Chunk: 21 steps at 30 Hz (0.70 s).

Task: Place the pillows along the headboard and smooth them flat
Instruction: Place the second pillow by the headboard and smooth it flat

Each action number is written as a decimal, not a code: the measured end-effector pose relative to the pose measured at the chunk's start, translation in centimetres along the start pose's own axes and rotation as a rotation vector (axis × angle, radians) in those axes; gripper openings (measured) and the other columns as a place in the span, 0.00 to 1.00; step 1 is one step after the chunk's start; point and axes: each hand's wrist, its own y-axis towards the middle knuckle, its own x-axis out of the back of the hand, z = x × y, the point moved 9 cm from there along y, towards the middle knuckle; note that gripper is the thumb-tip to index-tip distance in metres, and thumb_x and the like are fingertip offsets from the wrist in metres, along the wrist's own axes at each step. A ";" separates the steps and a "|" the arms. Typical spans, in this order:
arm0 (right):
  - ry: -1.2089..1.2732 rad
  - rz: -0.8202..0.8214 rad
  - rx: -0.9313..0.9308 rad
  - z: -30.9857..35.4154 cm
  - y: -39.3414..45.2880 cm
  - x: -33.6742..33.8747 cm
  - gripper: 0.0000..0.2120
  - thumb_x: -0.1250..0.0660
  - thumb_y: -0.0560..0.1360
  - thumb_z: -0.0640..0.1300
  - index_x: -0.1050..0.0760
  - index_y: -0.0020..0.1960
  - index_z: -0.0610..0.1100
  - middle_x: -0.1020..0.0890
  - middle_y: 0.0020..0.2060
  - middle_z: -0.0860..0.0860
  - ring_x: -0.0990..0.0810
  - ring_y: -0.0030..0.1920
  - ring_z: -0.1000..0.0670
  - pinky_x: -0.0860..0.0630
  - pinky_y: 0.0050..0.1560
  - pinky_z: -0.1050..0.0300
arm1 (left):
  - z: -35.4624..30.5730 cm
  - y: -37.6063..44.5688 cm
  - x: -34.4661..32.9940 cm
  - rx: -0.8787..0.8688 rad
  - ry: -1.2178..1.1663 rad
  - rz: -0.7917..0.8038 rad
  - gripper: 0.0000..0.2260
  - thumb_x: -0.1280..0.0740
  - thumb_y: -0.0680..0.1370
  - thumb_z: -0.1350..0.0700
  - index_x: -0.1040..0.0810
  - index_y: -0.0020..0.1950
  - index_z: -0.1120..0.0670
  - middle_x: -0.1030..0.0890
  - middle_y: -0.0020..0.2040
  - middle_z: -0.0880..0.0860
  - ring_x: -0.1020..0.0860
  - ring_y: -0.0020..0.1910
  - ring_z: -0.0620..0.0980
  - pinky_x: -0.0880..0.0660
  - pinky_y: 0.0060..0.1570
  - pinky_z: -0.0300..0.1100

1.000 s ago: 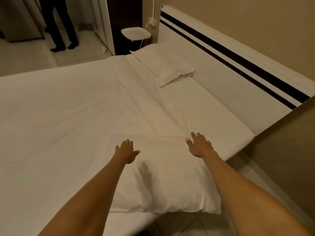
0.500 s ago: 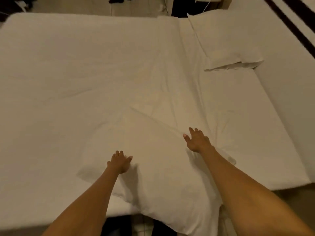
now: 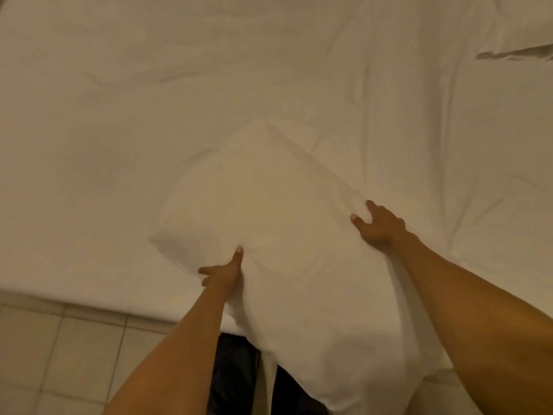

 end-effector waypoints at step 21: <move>0.212 -0.043 0.015 -0.4 -1.8 4.2 0.22 0.36 0.77 0.53 0.28 0.66 0.43 0.24 0.66 0.44 0.27 0.65 0.40 0.31 0.63 0.51 | 0.3 -3.0 0.1 -0.071 -0.349 0.511 0.23 0.28 0.72 0.43 0.25 0.62 0.54 0.19 0.54 0.53 0.22 0.54 0.53 0.27 0.63 0.55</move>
